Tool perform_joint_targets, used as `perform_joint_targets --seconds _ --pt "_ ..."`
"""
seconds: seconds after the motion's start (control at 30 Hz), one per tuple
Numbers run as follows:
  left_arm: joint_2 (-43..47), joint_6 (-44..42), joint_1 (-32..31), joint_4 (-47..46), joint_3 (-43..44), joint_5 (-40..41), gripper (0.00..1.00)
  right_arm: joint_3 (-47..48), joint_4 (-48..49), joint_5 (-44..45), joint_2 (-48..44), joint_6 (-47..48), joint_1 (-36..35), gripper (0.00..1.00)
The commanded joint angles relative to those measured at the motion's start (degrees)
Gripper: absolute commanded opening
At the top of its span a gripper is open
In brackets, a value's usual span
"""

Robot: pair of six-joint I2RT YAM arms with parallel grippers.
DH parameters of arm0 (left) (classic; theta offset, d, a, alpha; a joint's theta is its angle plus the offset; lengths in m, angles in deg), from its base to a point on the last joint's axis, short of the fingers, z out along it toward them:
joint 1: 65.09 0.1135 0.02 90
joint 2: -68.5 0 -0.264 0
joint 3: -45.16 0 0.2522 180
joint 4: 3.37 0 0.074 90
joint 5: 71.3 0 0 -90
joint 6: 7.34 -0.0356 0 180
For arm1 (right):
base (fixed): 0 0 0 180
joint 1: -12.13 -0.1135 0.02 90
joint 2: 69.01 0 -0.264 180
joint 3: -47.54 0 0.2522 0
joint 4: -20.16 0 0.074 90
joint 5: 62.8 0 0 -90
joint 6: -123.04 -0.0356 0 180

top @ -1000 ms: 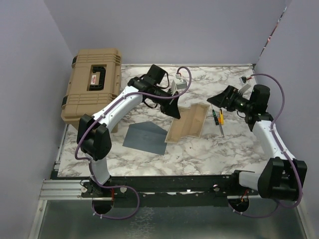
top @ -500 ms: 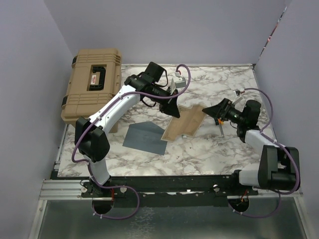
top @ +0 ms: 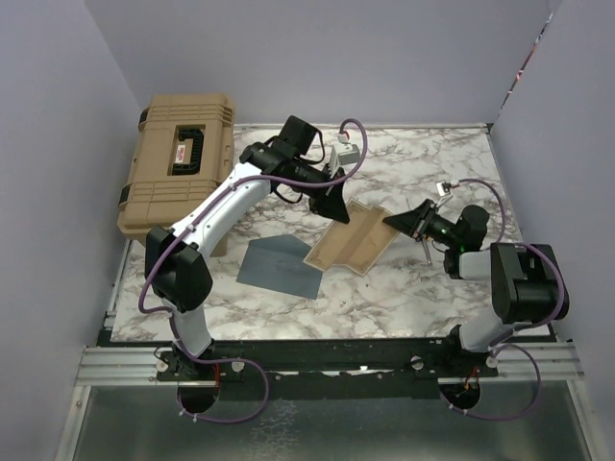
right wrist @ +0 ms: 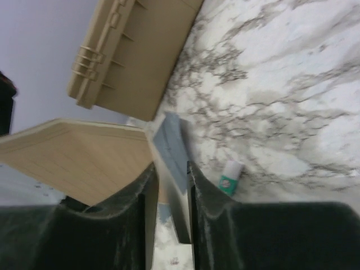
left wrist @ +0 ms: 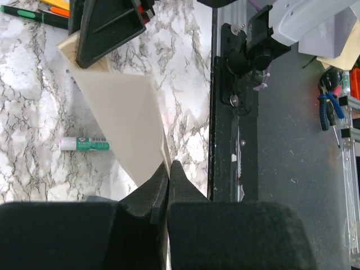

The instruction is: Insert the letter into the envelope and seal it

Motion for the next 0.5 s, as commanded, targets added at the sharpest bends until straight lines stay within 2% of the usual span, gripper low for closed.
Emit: perform_joint_targets --seconds 0.0,0.03,0.07,0.13,0.33,0.47 --pt "-0.5 5.7 0.4 -5.1 1.7 3.0 0.00 -0.1 15.7 -3.9 2.3 -11.3 -0.6 0.10" --pt "-0.4 7.0 0.4 -6.3 1.5 4.1 0.00 -0.3 15.5 -3.4 1.5 -11.7 -0.6 0.03" --pt "-0.4 8.2 0.5 -7.2 1.4 5.1 0.00 -0.3 13.7 -2.8 0.0 -11.3 -0.6 0.01" --pt "-0.3 10.0 0.7 -8.4 1.5 6.9 0.00 0.4 6.6 -1.4 -4.2 -8.3 -0.6 0.01" --pt "1.4 16.1 1.5 -13.2 2.4 12.5 0.00 8.9 -27.3 7.0 -20.6 7.6 -0.8 0.01" --pt "3.3 23.6 1.6 -21.4 0.4 14.5 0.00 14.9 -36.6 7.7 -24.2 8.7 -0.9 0.01"
